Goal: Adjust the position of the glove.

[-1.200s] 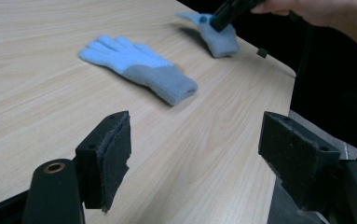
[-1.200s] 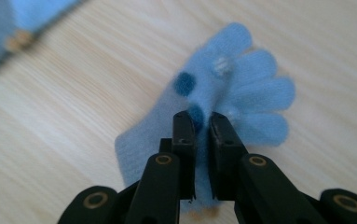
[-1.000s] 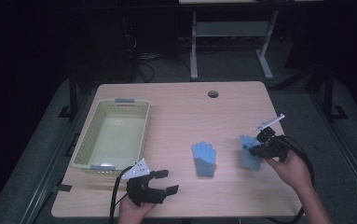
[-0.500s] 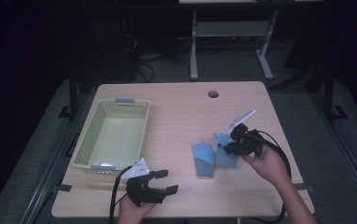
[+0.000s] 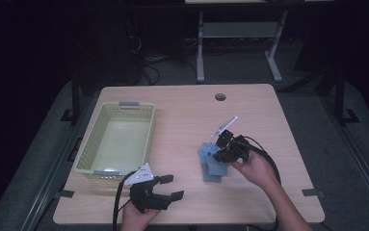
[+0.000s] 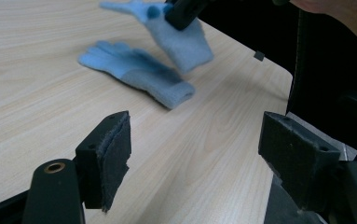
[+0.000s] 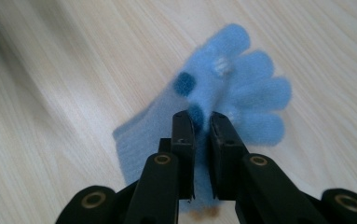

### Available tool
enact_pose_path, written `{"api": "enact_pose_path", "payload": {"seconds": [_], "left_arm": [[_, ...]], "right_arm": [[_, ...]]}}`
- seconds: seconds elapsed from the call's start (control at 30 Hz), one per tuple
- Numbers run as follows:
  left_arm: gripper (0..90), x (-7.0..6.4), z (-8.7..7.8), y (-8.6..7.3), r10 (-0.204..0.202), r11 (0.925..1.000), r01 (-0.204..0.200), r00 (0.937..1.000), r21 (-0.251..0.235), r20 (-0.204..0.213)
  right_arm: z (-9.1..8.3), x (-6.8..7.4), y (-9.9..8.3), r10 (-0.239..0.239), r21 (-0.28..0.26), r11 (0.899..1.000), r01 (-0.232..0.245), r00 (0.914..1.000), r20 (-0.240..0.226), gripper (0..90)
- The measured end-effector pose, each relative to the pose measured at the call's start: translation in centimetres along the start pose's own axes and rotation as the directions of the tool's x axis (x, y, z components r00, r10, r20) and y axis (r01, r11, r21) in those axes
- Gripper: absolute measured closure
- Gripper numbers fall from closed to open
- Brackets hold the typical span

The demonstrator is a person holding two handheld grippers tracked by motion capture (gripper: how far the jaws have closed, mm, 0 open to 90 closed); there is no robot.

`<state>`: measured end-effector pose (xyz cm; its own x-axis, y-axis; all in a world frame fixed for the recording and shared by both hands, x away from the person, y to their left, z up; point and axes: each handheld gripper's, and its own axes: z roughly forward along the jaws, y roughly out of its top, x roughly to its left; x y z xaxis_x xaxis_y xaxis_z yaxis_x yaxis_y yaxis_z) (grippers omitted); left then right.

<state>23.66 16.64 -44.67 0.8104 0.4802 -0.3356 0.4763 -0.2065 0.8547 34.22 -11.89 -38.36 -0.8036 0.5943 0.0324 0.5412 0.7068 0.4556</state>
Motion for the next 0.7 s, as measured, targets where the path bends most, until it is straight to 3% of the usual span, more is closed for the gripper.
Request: {"api": "enact_pose_path", "payload": {"seconds": [0.23, 0.37, 0.7], "left_arm": [[25.1, 0.0, 0.0, 0.0, 0.0, 1.0, 0.0, 1.0, 0.002, -0.001], [25.3, -0.1, 0.0, 0.0, -0.005, 1.0, 0.005, 1.0, 0.007, -0.002], [25.3, 0.0, 0.1, -0.1, -0.01, 0.9999, 0.01, 1.0, -0.004, 0.002]], "right_arm": [[1.1, 0.4, 0.7, -0.012, 0.015, 1.0, 0.012, 0.9997, -0.023, 81.4], [2.4, 0.2, 0.5, 0.011, 0.04, 0.999, -0.009, 0.9988, -0.048, 81.0], [4.4, -0.4, -0.2, 0.046, 0.071, 0.997, -0.043, 0.9978, -0.048, 76.5]]}}
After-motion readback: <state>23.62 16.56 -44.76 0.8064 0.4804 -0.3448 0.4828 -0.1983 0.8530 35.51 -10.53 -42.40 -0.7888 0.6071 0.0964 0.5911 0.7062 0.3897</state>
